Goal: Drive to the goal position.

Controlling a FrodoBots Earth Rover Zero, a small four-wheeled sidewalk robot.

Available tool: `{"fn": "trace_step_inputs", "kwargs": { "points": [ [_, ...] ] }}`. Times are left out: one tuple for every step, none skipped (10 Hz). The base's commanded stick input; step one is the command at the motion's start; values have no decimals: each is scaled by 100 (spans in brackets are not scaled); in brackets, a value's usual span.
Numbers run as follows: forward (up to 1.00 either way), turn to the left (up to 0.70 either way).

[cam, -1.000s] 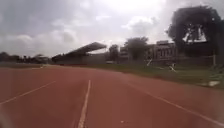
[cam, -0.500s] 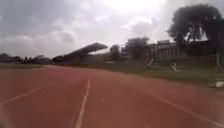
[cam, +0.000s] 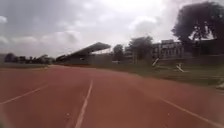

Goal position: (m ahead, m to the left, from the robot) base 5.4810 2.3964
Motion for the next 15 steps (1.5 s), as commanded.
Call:
{"fn": "trace_step_inputs", "kwargs": {
  "points": [
    [45,27],
    [45,27],
    [45,27],
    [45,27],
    [45,27],
    [45,27],
    [45,27],
    [45,27],
    [45,27],
    [45,27],
    [45,27],
    [45,27],
    [45,27],
    [45,27],
    [45,27]
  ]
}}
